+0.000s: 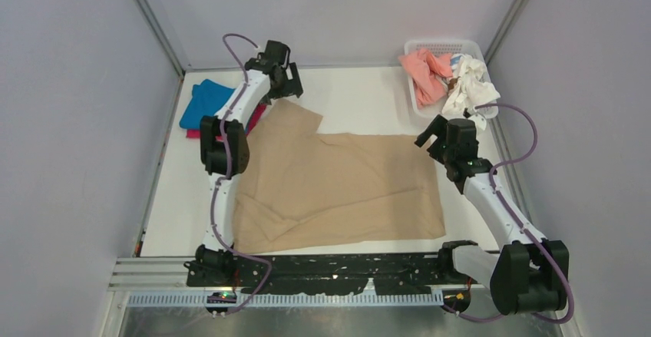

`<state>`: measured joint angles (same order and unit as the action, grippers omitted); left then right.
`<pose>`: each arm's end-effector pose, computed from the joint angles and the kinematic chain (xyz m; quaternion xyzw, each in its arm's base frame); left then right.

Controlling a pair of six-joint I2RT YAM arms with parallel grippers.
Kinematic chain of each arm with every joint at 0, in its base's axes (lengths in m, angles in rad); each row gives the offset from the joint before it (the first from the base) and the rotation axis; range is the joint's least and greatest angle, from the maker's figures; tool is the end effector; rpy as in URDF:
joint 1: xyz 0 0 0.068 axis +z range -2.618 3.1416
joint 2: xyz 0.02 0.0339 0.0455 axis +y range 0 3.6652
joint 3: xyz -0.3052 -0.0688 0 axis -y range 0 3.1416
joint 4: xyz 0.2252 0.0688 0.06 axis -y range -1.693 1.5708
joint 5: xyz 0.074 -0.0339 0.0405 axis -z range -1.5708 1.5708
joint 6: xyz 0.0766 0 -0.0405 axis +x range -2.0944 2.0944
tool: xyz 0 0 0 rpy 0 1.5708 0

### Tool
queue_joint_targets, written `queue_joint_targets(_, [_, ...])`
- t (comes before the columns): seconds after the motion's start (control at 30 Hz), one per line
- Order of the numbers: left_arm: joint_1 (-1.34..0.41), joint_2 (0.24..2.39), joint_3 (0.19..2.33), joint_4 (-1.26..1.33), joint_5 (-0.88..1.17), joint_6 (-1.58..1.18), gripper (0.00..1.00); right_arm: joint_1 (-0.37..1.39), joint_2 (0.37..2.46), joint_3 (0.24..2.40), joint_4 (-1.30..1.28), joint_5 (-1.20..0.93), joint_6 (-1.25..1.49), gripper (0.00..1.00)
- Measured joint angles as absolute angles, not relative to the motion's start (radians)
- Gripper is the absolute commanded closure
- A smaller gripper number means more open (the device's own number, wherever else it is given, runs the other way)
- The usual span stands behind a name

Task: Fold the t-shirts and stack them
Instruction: Grab the side of the flattened tshirt furthest away from the robot with both arms

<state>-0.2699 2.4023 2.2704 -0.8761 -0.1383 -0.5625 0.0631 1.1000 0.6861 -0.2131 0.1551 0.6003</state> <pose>0.5393 -0.1382 0.2222 -0.1587 0.9453 -0.0513 0.2802 0.2334 0.0029 0.2620 0.2696 0.8468 0.0823 0.4510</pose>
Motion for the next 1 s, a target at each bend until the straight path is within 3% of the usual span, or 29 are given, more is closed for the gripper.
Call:
queue_joint_targets(0.17, [-0.262, 2.315, 2.225, -0.79, -0.093, -0.45, 0.0, 0.062, 1.075, 0.68, -0.21, 0.159, 0.6, 0.05])
queue_joint_targets(0.43, [-0.259, 2.344, 2.307, -0.744, -0.03, -0.305, 0.0, 0.061, 1.074, 0.68, -0.21, 0.16, 0.6, 0.05])
queue_joint_targets(1.0, [-0.252, 2.421, 2.366, -0.601, 0.094, -0.258, 0.0, 0.061, 1.045, 0.677, -0.203, 0.183, 0.596, 0.05])
